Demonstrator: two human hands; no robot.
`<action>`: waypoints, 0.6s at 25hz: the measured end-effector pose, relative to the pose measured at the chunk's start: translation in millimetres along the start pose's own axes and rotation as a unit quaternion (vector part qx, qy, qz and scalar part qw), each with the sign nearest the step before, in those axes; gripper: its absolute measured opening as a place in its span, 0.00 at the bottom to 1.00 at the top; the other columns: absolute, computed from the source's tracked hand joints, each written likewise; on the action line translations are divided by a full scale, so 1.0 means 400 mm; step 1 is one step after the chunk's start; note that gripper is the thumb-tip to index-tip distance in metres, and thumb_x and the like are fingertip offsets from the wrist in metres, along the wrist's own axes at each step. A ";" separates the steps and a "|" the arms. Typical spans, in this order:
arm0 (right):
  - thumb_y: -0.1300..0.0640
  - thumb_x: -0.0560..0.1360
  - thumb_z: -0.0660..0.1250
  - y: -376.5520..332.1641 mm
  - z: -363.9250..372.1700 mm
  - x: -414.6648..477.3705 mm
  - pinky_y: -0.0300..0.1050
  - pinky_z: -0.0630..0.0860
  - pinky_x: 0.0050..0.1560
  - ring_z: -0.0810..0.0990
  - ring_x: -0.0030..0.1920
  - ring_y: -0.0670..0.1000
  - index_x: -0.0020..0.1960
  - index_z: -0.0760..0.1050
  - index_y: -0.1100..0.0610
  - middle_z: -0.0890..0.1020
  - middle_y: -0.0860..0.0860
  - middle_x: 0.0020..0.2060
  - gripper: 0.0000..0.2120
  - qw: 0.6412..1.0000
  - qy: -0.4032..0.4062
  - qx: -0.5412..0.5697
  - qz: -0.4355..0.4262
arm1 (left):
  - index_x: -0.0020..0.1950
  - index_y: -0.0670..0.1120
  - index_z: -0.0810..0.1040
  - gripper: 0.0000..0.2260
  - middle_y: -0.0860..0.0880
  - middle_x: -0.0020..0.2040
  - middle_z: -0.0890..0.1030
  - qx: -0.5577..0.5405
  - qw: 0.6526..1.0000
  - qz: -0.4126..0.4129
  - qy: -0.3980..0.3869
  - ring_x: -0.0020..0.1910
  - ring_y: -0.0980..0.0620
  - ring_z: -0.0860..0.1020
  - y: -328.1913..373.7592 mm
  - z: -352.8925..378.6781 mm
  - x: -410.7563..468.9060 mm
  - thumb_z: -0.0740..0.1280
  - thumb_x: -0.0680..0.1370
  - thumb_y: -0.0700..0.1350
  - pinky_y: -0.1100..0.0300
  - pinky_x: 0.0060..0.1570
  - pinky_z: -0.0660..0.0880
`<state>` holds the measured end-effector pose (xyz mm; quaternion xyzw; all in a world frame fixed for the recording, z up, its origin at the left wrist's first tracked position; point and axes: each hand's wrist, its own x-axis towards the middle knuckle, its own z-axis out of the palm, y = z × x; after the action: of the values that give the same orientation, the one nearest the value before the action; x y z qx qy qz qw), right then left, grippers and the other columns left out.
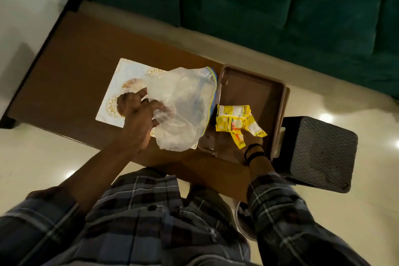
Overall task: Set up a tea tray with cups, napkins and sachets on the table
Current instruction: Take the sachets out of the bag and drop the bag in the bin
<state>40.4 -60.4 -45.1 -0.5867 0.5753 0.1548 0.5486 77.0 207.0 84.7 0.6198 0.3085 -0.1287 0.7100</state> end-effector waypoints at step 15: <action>0.69 0.77 0.63 -0.188 -0.002 -0.269 0.48 0.81 0.49 0.82 0.45 0.48 0.65 0.70 0.66 0.81 0.55 0.48 0.17 0.883 -0.196 0.300 -0.303 | 0.47 0.44 0.76 0.08 0.40 0.57 0.79 -0.070 0.996 0.047 -0.004 0.59 0.40 0.79 0.082 0.002 0.006 0.62 0.81 0.47 0.41 0.57 0.77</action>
<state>72.4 -26.6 77.6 -0.4976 0.2695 -0.0867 0.8199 97.7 213.1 109.6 0.5821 0.2846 -0.0759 0.7579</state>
